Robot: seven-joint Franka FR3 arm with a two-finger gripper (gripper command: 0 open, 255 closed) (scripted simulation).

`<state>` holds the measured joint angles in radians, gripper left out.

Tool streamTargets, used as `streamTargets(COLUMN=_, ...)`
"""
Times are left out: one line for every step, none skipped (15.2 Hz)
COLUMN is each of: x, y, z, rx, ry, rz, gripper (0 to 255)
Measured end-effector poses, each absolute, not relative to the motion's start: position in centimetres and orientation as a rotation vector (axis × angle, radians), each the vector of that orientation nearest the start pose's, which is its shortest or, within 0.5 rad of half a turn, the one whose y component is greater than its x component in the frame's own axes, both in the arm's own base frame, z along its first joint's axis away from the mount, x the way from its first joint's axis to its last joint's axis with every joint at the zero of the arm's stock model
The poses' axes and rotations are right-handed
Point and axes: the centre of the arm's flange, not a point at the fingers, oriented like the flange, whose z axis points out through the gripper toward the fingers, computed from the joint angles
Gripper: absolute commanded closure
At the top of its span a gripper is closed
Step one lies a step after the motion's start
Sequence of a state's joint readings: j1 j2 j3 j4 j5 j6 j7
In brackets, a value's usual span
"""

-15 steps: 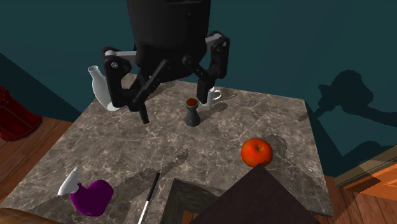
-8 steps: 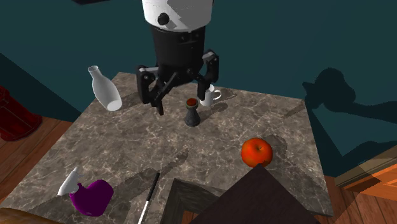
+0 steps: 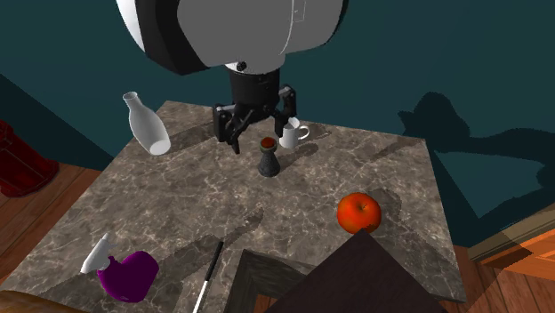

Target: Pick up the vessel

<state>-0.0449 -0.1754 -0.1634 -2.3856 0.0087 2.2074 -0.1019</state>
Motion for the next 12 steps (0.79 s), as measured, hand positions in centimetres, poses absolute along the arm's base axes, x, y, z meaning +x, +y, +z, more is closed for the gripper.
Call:
streamTargets(x=46.7, y=-10.4, z=37.8, rx=-3.105, ry=0.167, rz=0.000, gripper=0)
streamTargets(x=47.4, y=-11.0, z=37.1, rx=-3.108, ry=0.165, rz=0.000, gripper=0)
streamTargets(x=48.4, y=-11.7, z=36.1, rx=-3.112, ry=0.162, rz=-0.001, gripper=0)
streamTargets(x=49.2, y=-12.2, z=35.2, rx=-3.115, ry=0.160, rz=0.000, gripper=0)
streamTargets(x=50.0, y=-12.7, z=34.3, rx=-3.119, ry=0.157, rz=-0.001, gripper=0)
streamTargets(x=50.8, y=-13.0, z=33.5, rx=-3.122, ry=0.155, rz=0.000, gripper=0)
streamTargets(x=51.7, y=-13.5, z=32.7, rx=-3.126, ry=0.153, rz=-0.001, gripper=0)
streamTargets(x=52.5, y=-14.3, z=31.7, rx=-3.129, ry=0.150, rz=-0.001, gripper=0)
streamTargets(x=53.2, y=-14.8, z=30.9, rx=-3.132, ry=0.148, rz=0.000, gripper=0)
streamTargets(x=53.9, y=-15.3, z=30.1, rx=-3.136, ry=0.146, rz=0.000, gripper=0)
streamTargets(x=54.8, y=-15.7, z=29.1, rx=-3.139, ry=0.143, rz=-0.001, gripper=0)
streamTargets(x=55.8, y=-16.4, z=28.3, rx=-3.143, ry=0.140, rz=0.000, gripper=0)
